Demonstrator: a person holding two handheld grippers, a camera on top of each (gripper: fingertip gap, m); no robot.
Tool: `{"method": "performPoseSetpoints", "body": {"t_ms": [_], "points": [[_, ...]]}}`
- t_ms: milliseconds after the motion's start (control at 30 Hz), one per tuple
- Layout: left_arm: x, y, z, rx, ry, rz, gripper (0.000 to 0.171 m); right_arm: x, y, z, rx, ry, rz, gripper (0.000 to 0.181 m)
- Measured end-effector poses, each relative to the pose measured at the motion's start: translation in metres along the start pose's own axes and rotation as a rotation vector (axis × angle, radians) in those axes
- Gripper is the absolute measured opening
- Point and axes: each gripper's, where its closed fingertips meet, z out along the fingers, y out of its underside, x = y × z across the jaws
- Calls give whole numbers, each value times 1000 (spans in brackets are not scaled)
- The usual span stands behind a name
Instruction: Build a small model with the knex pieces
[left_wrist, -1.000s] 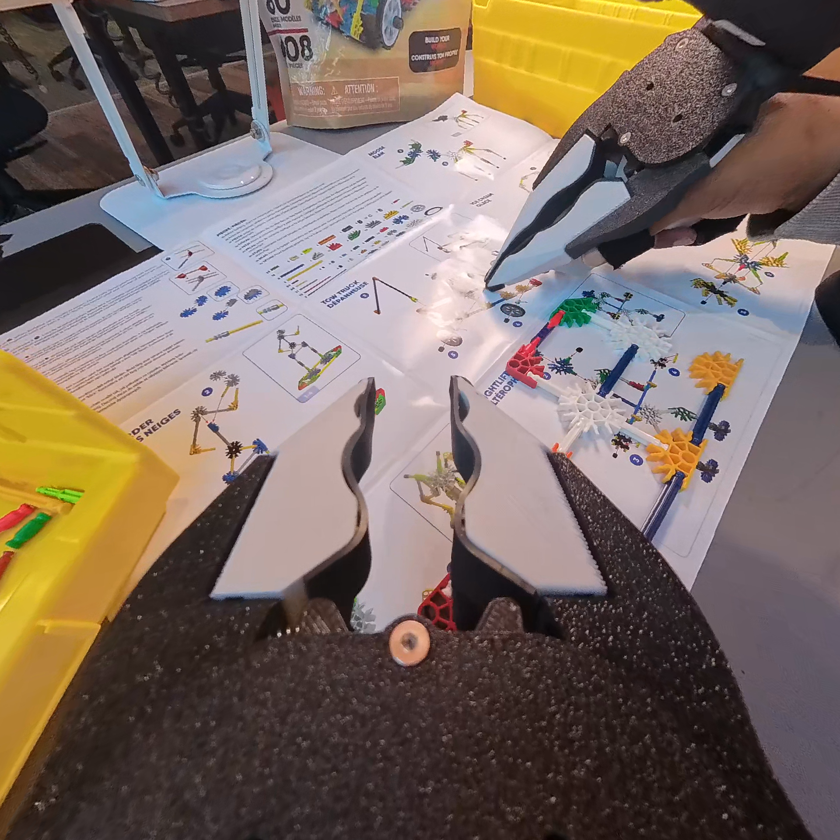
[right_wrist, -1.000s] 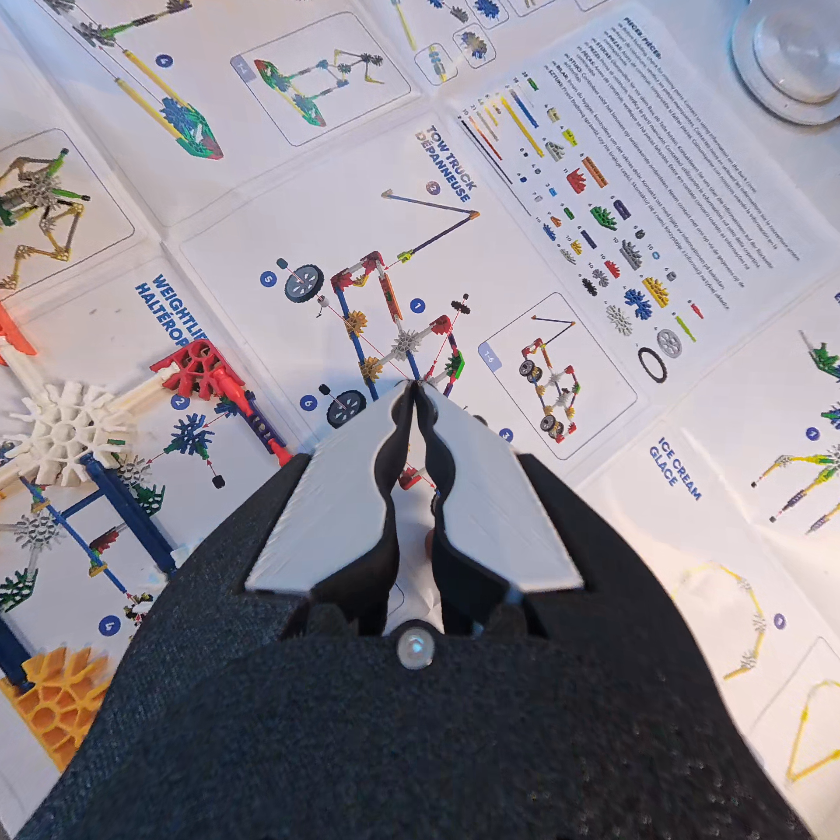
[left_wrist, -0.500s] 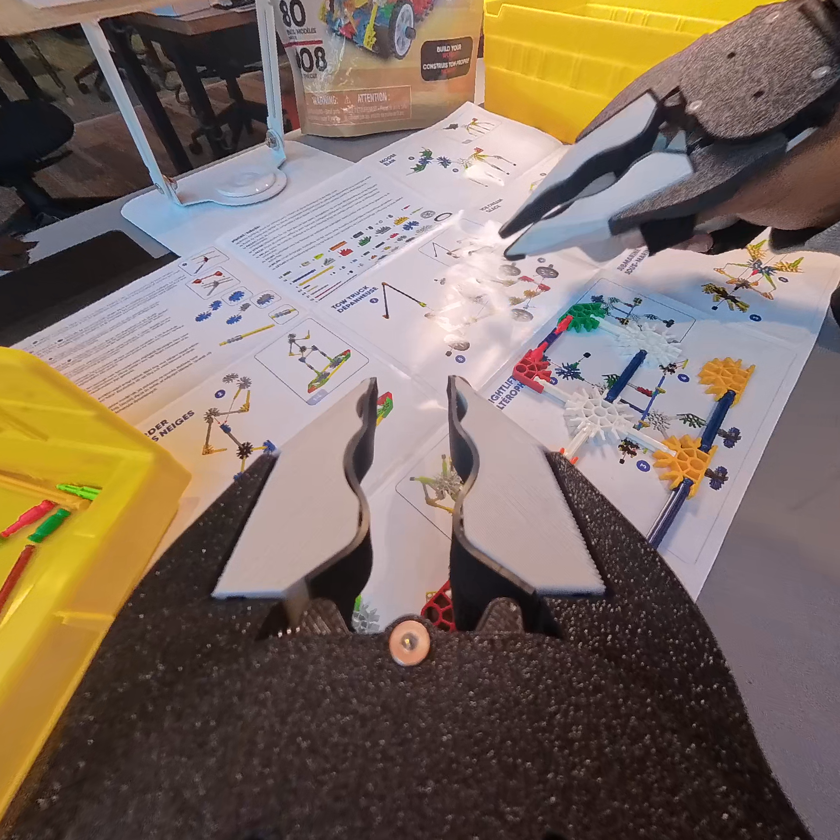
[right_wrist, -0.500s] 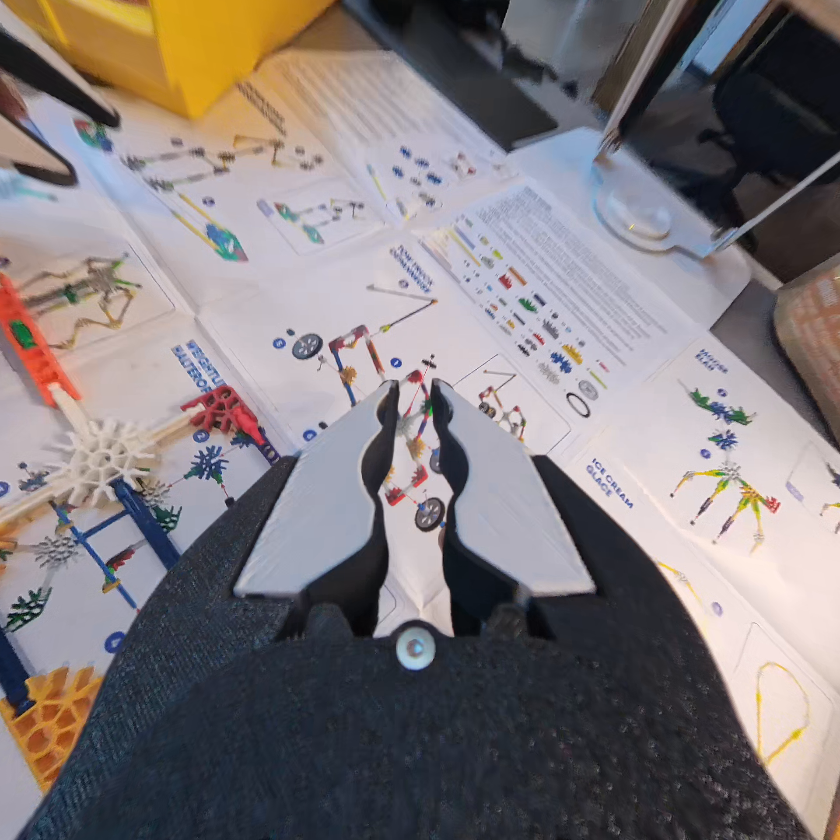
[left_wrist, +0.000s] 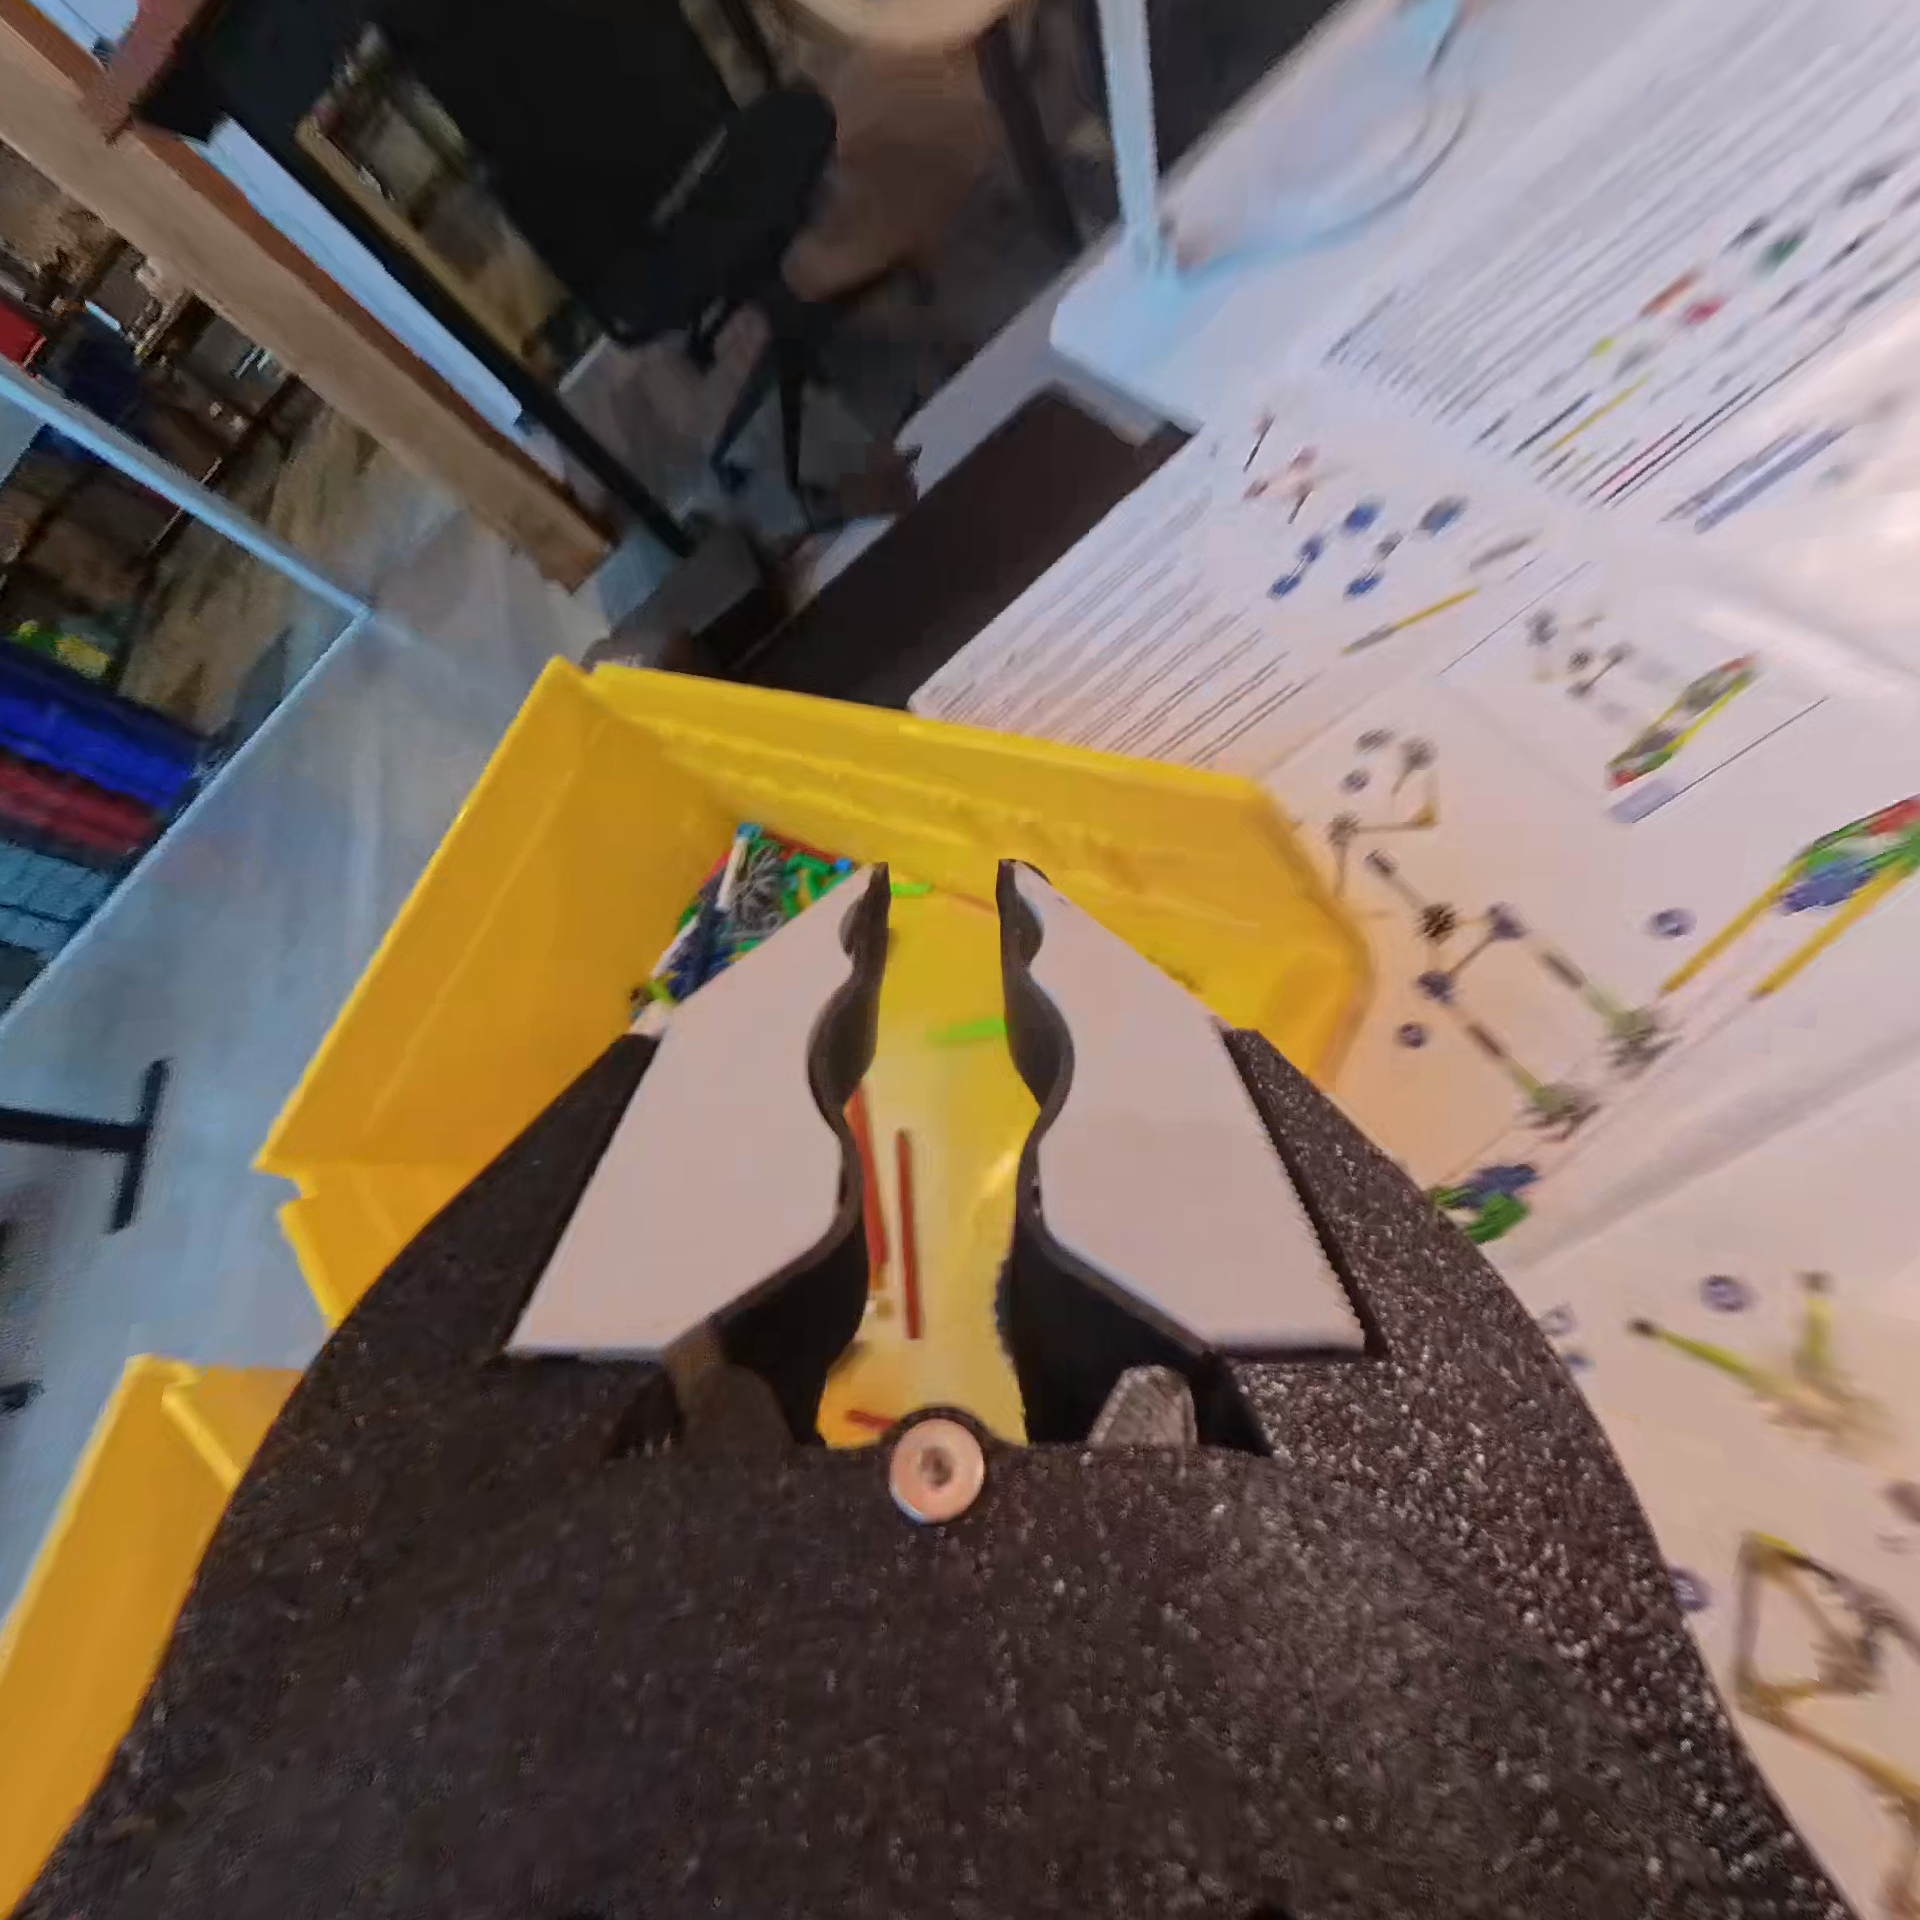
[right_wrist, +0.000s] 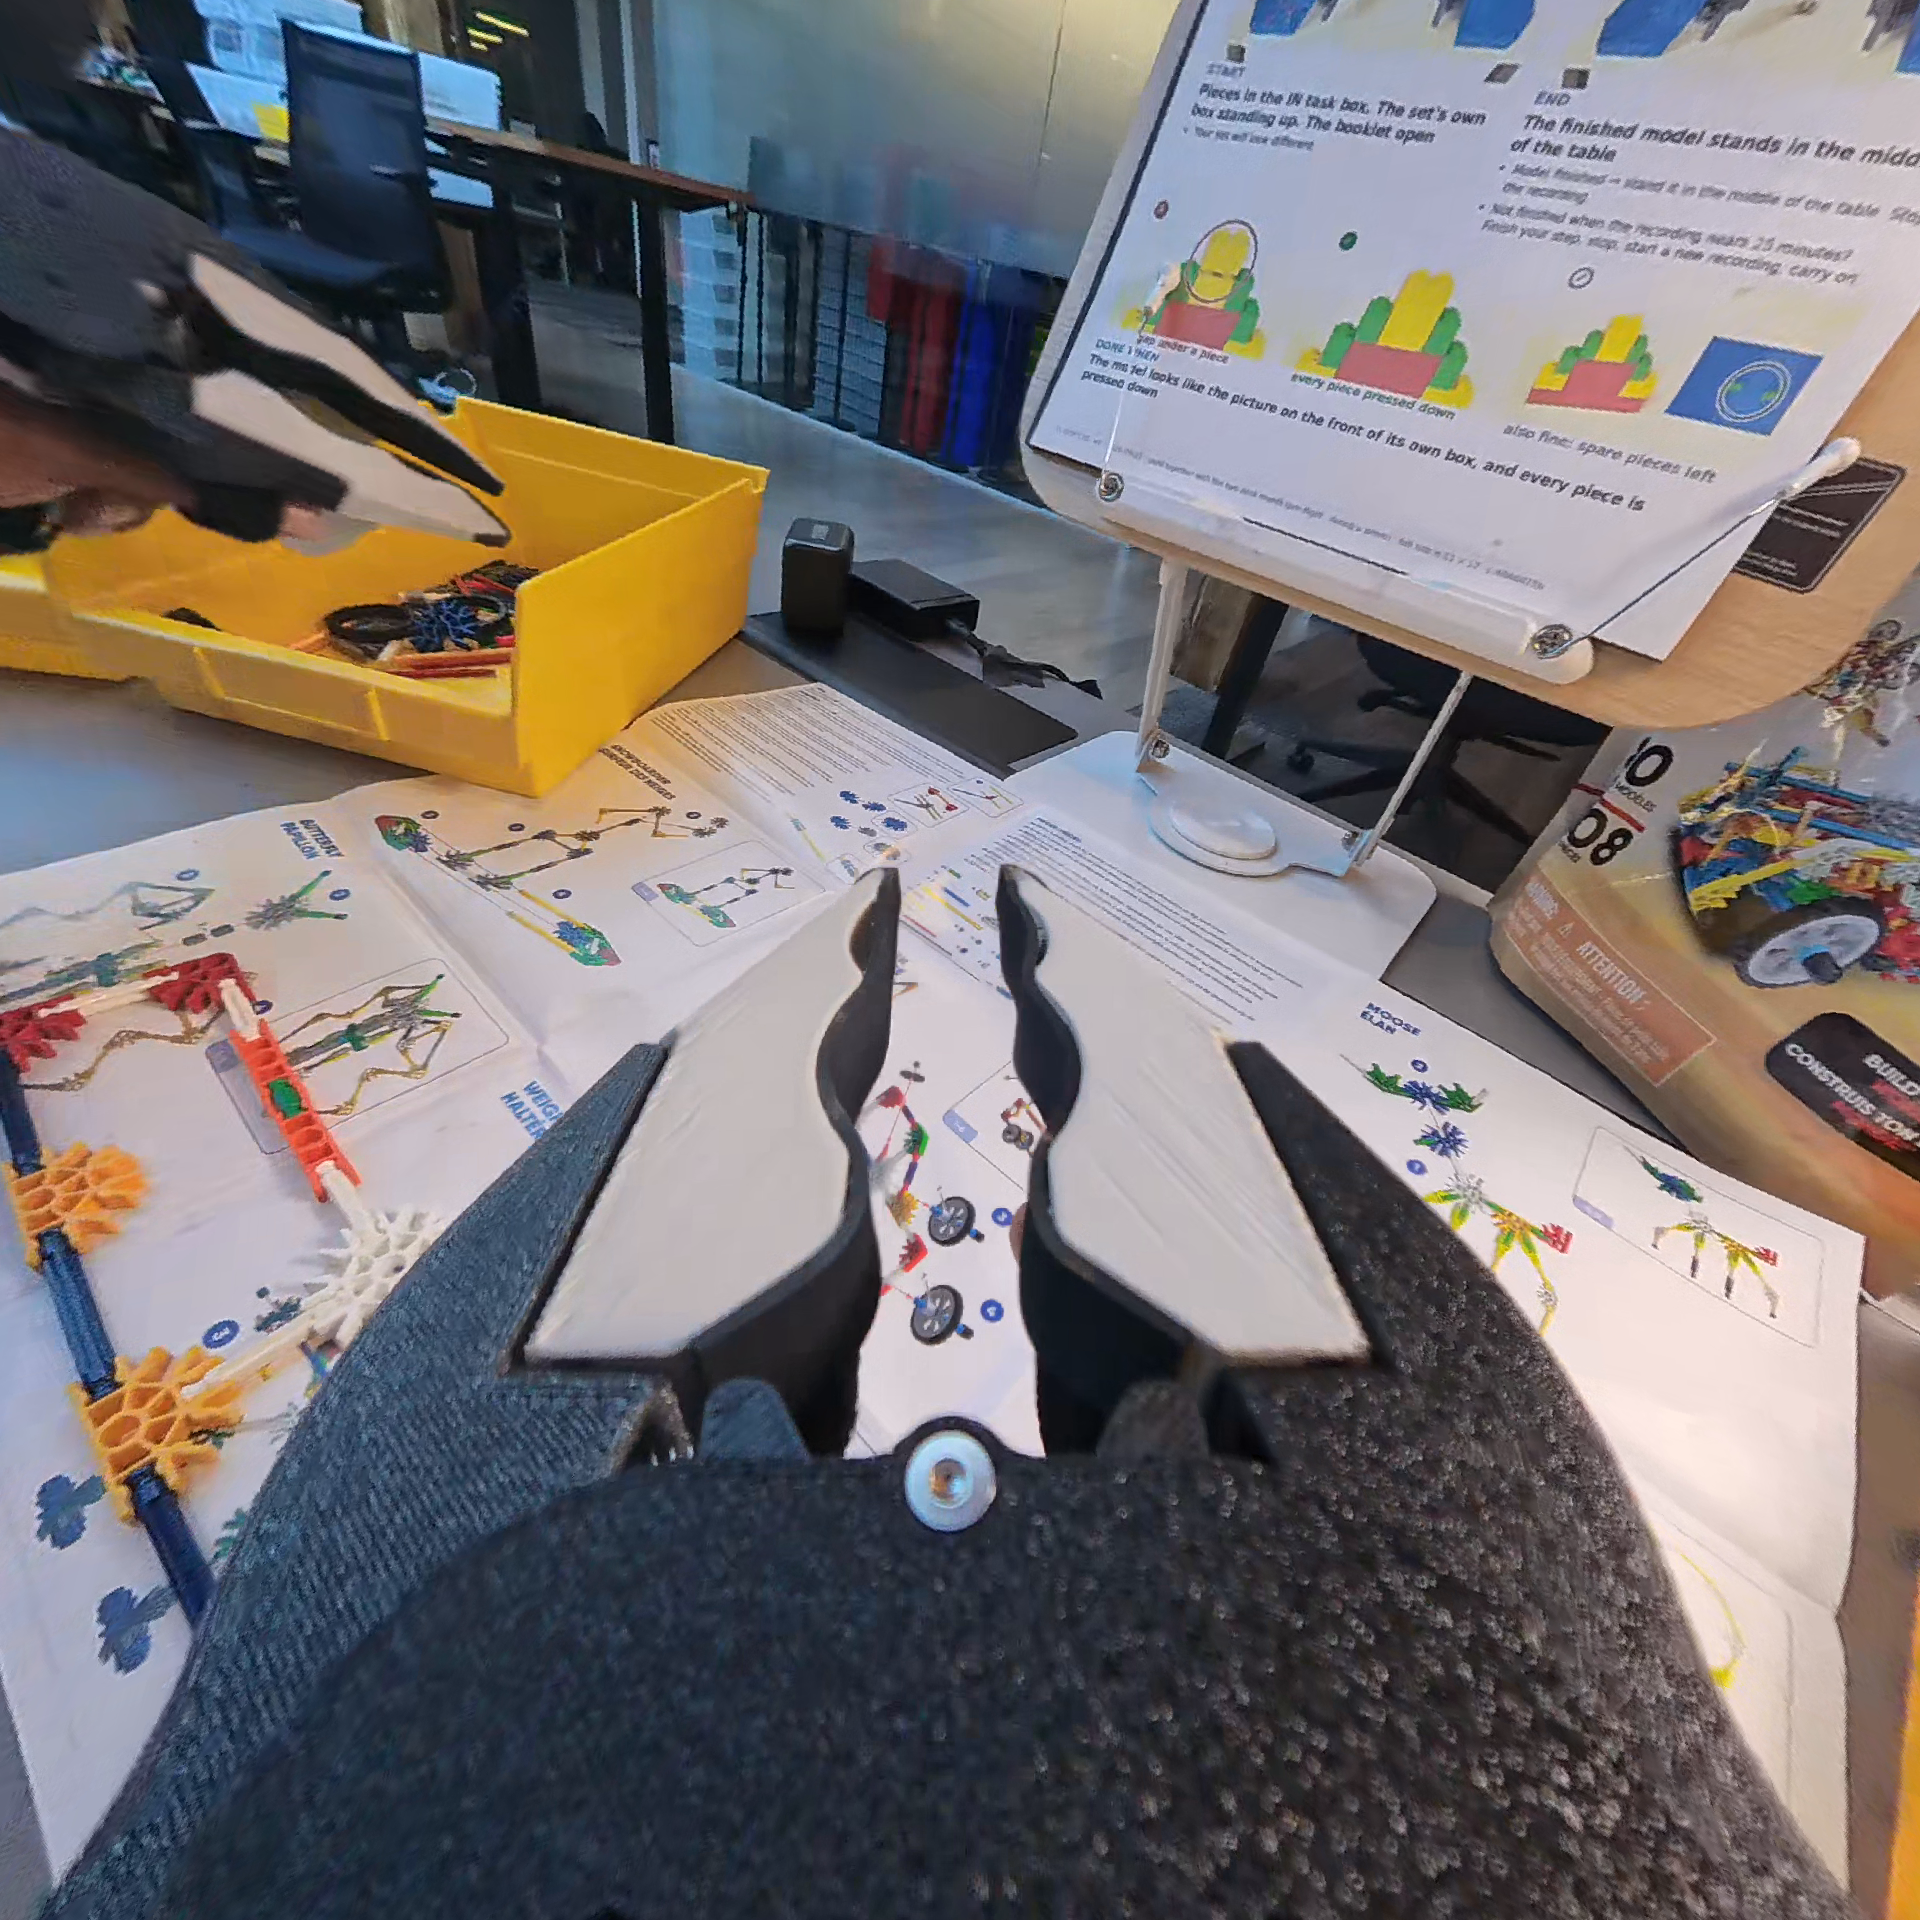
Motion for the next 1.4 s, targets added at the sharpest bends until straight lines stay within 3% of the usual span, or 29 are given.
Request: {"method": "performPoseSetpoints", "body": {"t_ms": [67, 200, 333, 533, 900, 1167, 1400], "points": [[-2, 17, 24, -116, 52, 83, 18, -8, 1, -3, 2, -30, -26, 15], [12, 47, 59, -270, 222, 87, 17, -17, 9, -12, -5, -48, -79, 12], [26, 60, 69, -333, 376, 52, 14, -22, 15, -23, -2, -84, -10, 12], [31, 67, 67, -389, 450, 72, 15, -16, 19, -23, 2, -104, 70, 12], [37, 75, 68, -418, 474, 75, 5, -18, 29, -20, -32, -124, 76, 12], [34, 75, 67, -396, 404, 114, 4, -22, 27, -19, -24, -126, 71, 12], [8, 34, 43, -295, 217, 198, 4, -24, 27, -19, -21, -129, 68, 12]]}}
